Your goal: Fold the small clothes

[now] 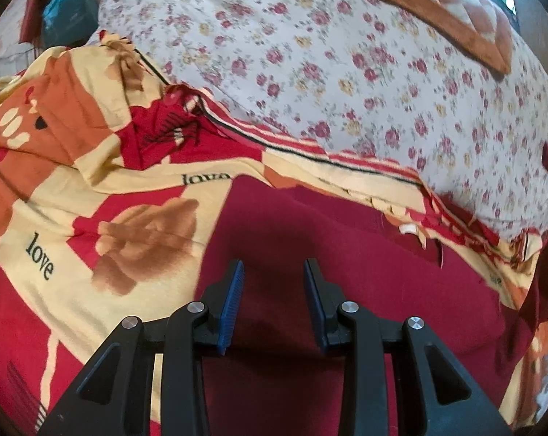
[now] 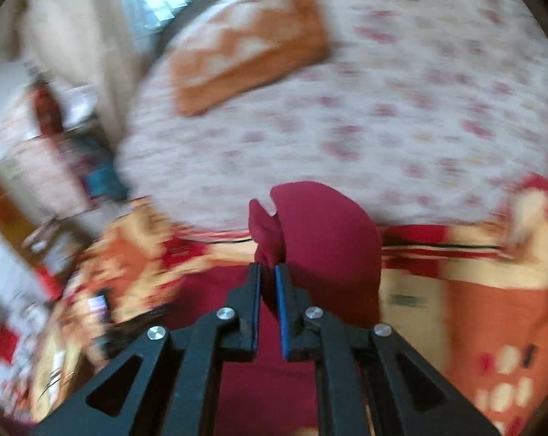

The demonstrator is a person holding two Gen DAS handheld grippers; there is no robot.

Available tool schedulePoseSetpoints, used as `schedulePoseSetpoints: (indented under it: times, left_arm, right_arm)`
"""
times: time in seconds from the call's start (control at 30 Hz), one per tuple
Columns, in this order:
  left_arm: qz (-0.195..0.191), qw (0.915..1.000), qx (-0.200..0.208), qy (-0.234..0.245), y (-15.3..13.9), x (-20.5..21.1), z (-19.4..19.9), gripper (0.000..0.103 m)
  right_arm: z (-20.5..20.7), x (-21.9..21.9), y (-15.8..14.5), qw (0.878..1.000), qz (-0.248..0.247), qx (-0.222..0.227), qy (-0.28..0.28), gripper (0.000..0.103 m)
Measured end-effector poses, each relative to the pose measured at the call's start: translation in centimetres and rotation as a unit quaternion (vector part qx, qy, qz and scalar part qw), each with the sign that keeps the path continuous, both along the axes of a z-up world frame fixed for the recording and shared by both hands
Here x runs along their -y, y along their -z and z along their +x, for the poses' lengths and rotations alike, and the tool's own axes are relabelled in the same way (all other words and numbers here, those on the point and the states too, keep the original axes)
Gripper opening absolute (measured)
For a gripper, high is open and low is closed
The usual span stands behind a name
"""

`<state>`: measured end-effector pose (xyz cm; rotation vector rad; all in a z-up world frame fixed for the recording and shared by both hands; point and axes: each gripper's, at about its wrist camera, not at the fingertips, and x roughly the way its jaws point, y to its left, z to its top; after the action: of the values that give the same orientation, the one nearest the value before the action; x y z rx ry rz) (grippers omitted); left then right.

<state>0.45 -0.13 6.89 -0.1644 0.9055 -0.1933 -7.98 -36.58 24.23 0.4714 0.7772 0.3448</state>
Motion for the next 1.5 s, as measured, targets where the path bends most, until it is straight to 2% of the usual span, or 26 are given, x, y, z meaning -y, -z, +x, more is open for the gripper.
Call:
schedulePoseSetpoints:
  times: [0.13, 0.2, 0.27, 0.43, 0.5, 0.57, 0.63, 0.67, 0.8, 0.9, 1.0, 1.07, 1.13, 1.2, 1.27, 1.3, 1.4, 1.47, 1.5]
  left_arm:
    - [-0.029, 0.999, 0.013, -0.03, -1.0, -2.5, 0.4, 0.013]
    - [-0.045, 0.9977, 0.016, -0.049, -1.3, -4.0, 0.6, 0.013]
    - [-0.056, 0.9962, 0.021, -0.064, -1.5, -5.1, 0.8, 0.013]
    - [-0.068, 0.9948, 0.013, -0.074, -0.9, -6.1, 1.5, 0.013]
    - [-0.059, 0.9963, 0.005, -0.062, -0.5, -5.5, 1.9, 0.013]
    - [-0.057, 0.9971, 0.002, -0.051, -0.3, -5.0, 2.1, 0.013]
    - [-0.052, 0.9977, 0.0, -0.043, -0.1, -4.6, 2.3, 0.013]
    - [-0.051, 0.9979, 0.0, -0.04, -0.1, -4.5, 2.4, 0.013]
    - [-0.055, 0.9979, 0.001, -0.034, -0.4, -4.2, 2.3, 0.013]
    - [-0.056, 0.9979, 0.002, -0.032, -0.5, -4.0, 2.0, 0.013]
    - [-0.049, 0.9983, 0.004, -0.032, -0.6, -3.9, 1.9, 0.013]
    - [-0.05, 0.9983, 0.002, -0.031, -0.5, -3.8, 1.9, 0.013]
    - [-0.049, 0.9984, 0.001, -0.029, -0.4, -3.6, 1.9, 0.013]
    - [-0.04, 0.9988, 0.002, -0.027, -0.3, -3.4, 2.0, 0.013]
    - [-0.037, 0.9991, 0.001, -0.023, -0.2, -3.1, 2.1, 0.013]
    - [-0.038, 0.9991, 0.0, -0.02, -0.1, -2.9, 2.1, 0.013]
    - [-0.038, 0.9992, -0.001, -0.012, -0.1, -2.5, 2.1, 0.013]
    - [-0.039, 0.9992, 0.001, -0.008, -0.2, -2.3, 2.0, 0.013]
    - [-0.039, 0.9992, 0.003, -0.007, -0.3, -2.2, 1.9, 0.013]
  right_arm:
    - [2.1, -4.7, -0.1, 0.995, 0.053, -0.006, -0.09, 0.008]
    - [3.5, -7.2, 1.2, 0.989, 0.064, -0.026, -0.13, 0.008]
    - [5.6, -9.6, 3.6, 0.984, 0.051, -0.064, -0.156, 0.008]
    - [11.3, -13.2, 11.5, 0.977, -0.027, -0.146, -0.154, 0.008]
    - [13.7, -13.6, 14.5, 0.978, -0.059, -0.161, -0.116, 0.008]
    - [15.5, -12.9, 16.3, 0.981, -0.09, -0.161, -0.054, 0.016]
    - [16.4, -12.4, 16.6, 0.979, -0.124, -0.161, -0.018, 0.046]
    - [16.1, -12.2, 16.1, 0.979, -0.137, -0.148, -0.005, 0.049]
    - [13.9, -11.8, 13.2, 0.987, -0.125, -0.102, -0.019, 0.05]
    - [11.3, -13.1, 11.2, 0.989, -0.111, -0.063, -0.071, 0.051]
    - [10.2, -15.5, 12.1, 0.984, -0.091, -0.074, -0.132, 0.051]
    - [10.9, -16.7, 14.3, 0.978, -0.104, -0.101, -0.15, 0.051]
    - [12.0, -16.9, 16.2, 0.974, -0.129, -0.12, -0.139, 0.051]
    - [13.4, -15.8, 16.9, 0.979, -0.135, -0.118, -0.095, 0.051]
    - [15.2, -13.2, 17.0, 0.989, -0.093, -0.109, -0.032, 0.051]
    - [15.8, -12.4, 17.0, 0.991, -0.078, -0.109, -0.022, 0.051]
    - [16.7, -11.9, 17.3, 0.989, -0.081, -0.123, -0.022, 0.051]
    - [16.4, -12.7, 17.3, 0.987, -0.106, -0.114, -0.04, 0.052]
    - [16.3, -13.3, 17.4, 0.985, -0.128, -0.108, -0.047, 0.056]
